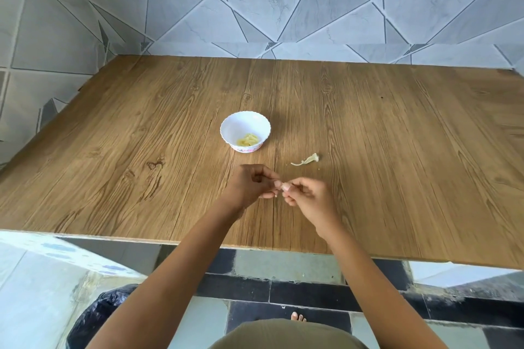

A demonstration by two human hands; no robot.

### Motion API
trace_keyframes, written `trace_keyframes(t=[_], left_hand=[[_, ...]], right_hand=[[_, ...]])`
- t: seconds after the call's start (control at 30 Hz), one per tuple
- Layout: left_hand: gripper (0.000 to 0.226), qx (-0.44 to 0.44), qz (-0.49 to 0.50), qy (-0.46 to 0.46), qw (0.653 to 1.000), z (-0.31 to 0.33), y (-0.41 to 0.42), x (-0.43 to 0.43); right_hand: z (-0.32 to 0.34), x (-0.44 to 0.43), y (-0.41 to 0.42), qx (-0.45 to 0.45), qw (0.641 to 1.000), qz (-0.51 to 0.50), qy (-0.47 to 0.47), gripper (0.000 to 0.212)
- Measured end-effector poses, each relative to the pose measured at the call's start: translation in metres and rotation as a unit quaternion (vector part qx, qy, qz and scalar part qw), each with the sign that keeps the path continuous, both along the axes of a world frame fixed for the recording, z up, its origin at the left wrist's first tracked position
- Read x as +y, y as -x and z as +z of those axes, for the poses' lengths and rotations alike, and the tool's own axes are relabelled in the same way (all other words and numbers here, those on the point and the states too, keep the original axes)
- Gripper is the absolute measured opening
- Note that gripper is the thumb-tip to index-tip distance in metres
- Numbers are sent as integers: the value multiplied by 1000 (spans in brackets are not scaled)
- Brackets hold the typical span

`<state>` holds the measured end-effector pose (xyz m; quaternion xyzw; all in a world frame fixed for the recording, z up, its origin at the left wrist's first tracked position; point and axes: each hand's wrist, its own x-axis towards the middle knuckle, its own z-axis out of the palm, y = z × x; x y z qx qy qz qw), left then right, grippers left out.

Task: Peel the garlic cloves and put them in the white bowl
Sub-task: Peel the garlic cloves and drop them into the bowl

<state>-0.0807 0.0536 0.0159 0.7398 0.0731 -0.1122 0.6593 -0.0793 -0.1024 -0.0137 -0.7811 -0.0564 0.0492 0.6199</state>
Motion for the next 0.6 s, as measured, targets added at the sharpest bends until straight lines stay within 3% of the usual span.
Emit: trace_keyframes(t=[0.07,0.13,0.23,0.3,0.37,0.43,0.47,0.53,0.6], left_hand=[[11,-73,-19,-67,995,-1,-2,0],[15,-138,-45,-108,983,0,-4,1],[16,-215,-80,-147,962,2,-4,2],[16,-209,-85,-136,965,4,-5,4],[17,-154,-78,-96,980,5,-7,6],[18,-75,-62,-45,994,6,-7,7],[15,-33,-50,-19,998,8,-7,7],[9,41,-24,37,998,9,-8,7],[7,96,-7,85,992,11,-8,6]], right_hand=[[11,-1,-2,188,975,1,-119,7],[19,-4,-5,291,937,15,-193,7],[23,-7,-9,382,878,15,-288,9],[22,-8,-8,371,882,15,-289,9],[17,-7,-7,269,942,14,-200,6],[8,-8,-7,53,997,5,-48,5],[3,-10,-8,-83,996,3,28,5],[-8,-12,-11,-321,935,0,153,9],[-12,-13,-13,-451,863,-11,226,7]])
